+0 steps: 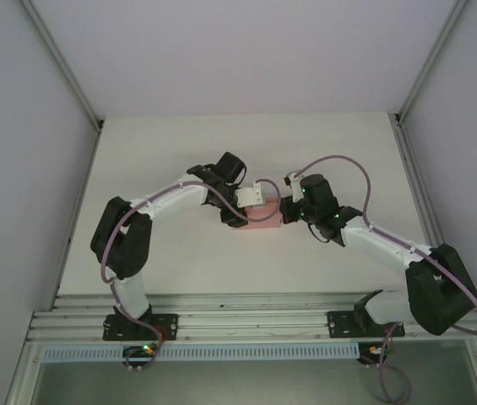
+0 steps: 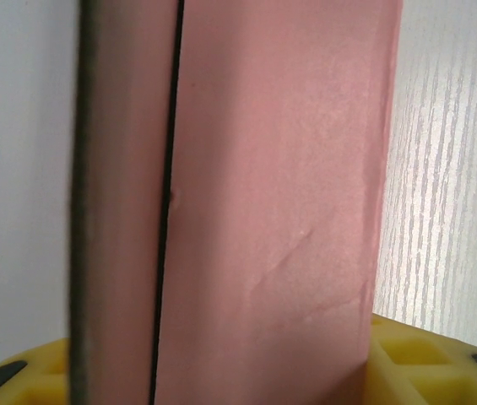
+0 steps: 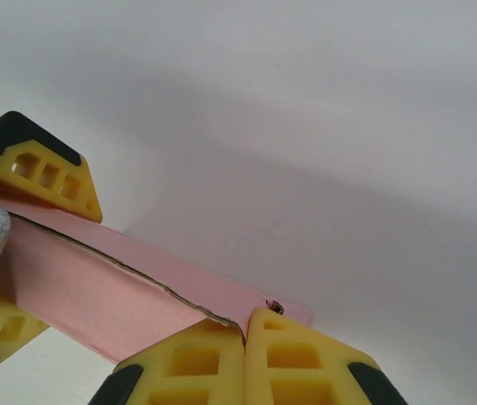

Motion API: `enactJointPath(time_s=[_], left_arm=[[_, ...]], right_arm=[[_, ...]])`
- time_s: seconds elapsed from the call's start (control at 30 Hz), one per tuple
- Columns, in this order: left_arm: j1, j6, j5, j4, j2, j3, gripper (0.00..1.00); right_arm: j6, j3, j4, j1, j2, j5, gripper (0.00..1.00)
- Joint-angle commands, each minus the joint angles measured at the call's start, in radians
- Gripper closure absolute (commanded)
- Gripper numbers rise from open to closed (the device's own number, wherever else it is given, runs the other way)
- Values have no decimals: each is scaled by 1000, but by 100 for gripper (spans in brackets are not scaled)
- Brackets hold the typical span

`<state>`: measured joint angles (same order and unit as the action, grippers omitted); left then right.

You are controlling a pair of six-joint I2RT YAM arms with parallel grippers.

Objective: Assemble paper box

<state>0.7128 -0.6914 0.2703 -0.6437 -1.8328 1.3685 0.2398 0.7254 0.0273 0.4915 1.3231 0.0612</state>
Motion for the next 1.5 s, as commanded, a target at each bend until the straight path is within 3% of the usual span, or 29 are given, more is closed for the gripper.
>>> enactJointPath(time_s=[0.0, 0.23, 0.4, 0.53, 0.63, 0.9, 1.1, 1.33, 1.47], left_arm=[[-6, 47, 9, 9, -3, 12, 49], [-4, 62, 17, 18, -2, 13, 49], [1, 66, 13, 22, -2, 12, 49], [2, 66, 11, 23, 0, 7, 49], [3, 67, 17, 26, 1, 7, 49], [3, 63, -1, 26, 9, 4, 48], [4, 90, 21, 52, 47, -2, 35], [41, 96, -8, 82, 136, -31, 1], [43, 157, -38, 135, 194, -67, 0]], right_arm=[[23, -48, 31, 36, -18, -114, 100], [108, -73, 84, 57, -21, -154, 100], [198, -36, 15, 66, -16, -159, 100], [292, 5, -122, 67, -18, -247, 100], [344, -3, -127, 66, -10, -257, 100], [215, -53, -69, 66, -50, -257, 100], [202, -76, -49, 67, -93, -282, 100], [205, -49, -57, 104, -57, -327, 100], [203, -23, -76, 119, -31, -353, 100]])
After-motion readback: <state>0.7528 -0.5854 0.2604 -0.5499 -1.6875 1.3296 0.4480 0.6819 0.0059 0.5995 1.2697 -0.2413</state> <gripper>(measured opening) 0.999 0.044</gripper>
